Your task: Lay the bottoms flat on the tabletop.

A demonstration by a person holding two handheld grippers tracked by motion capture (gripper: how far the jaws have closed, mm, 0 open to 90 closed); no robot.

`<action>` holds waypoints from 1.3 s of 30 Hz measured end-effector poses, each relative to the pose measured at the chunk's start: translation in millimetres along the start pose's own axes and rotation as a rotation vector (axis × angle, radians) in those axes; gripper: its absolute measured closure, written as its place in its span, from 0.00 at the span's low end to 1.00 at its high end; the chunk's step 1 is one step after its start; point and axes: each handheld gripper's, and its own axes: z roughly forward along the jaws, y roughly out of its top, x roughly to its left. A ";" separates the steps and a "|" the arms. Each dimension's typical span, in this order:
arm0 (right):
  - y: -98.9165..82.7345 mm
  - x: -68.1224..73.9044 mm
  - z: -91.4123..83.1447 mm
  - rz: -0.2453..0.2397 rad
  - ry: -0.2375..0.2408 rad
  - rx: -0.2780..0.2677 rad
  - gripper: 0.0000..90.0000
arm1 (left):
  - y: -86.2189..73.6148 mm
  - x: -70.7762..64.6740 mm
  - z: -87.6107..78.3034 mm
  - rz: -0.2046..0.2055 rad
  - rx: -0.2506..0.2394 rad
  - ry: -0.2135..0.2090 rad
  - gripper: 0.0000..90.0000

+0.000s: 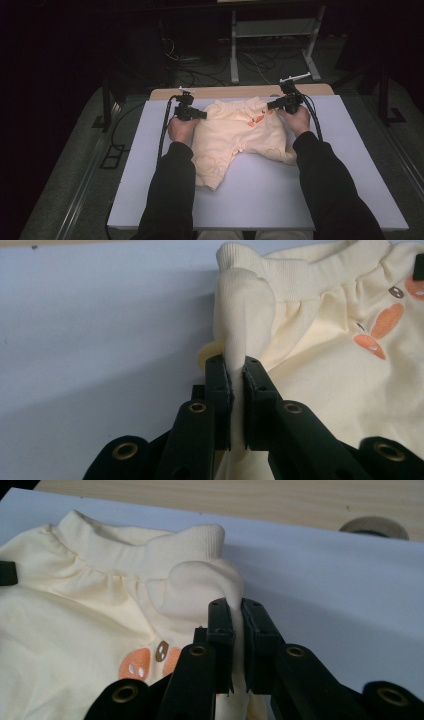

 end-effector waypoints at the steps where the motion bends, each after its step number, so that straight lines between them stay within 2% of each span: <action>1: -2.2 -1.5 1.5 0.009 -0.003 0.004 0.91 | -0.6 0.2 0.4 -0.007 -0.002 0.002 0.90; 3: -4.5 -4.2 3.4 0.026 -0.004 0.013 0.88 | -2.5 -0.2 1.0 -0.012 -0.017 0.019 0.85; 5: -6.6 -5.7 4.4 0.030 -0.005 0.015 0.79 | -4.5 -1.2 1.0 -0.003 -0.020 0.036 0.74; 7: -8.1 -5.1 3.1 0.014 -0.022 0.010 0.70 | -7.1 -3.9 -0.3 0.022 -0.032 0.067 0.62; 8: -8.6 -4.9 2.2 0.008 -0.026 0.003 0.67 | -9.0 -6.4 -1.7 0.036 -0.043 0.099 0.57; 9: -9.1 -4.8 0.0 0.009 -0.019 -0.007 0.63 | -9.8 -7.2 -2.9 0.042 -0.046 0.106 0.50; 11: -9.3 -4.5 -3.7 0.017 0.000 -0.021 0.56 | -10.9 -7.5 -6.6 0.034 -0.053 0.076 0.42; 14: -10.7 -1.9 -14.2 -0.006 0.042 -0.039 0.42 | -12.9 -9.4 -14.3 0.032 -0.083 0.036 0.34; 15: -12.2 -0.9 -18.9 -0.018 0.062 -0.057 0.39 | -13.7 -10.5 -17.4 0.031 -0.096 0.015 0.29; 17: -16.5 1.1 -26.6 -0.031 0.100 -0.076 0.23 | -14.7 -12.8 -21.5 0.035 -0.104 -0.010 0.17; 19: -21.9 3.4 -32.6 -0.049 0.113 -0.081 0.15 | -16.0 -16.8 -26.7 0.045 -0.130 -0.025 0.08; 20: -25.5 4.5 -36.2 -0.065 0.118 -0.084 0.14 | -16.3 -18.1 -28.5 0.047 -0.140 -0.032 0.03; 22: -30.8 5.3 -41.0 -0.080 0.128 -0.085 0.08 | -16.7 -21.4 -32.2 0.049 -0.154 -0.051 0.00; 24: -34.5 5.5 -44.4 -0.088 0.127 -0.081 0.02 | -16.9 -24.8 -35.5 0.063 -0.158 -0.052 0.00; 33: -45.0 6.8 -61.6 -0.110 0.161 -0.105 0.00 | -19.1 -32.5 -46.5 0.102 -0.154 -0.042 0.00; 39: -51.4 9.4 -68.8 -0.126 0.168 -0.101 0.00 | -25.4 -32.9 -54.7 0.099 -0.167 -0.042 0.00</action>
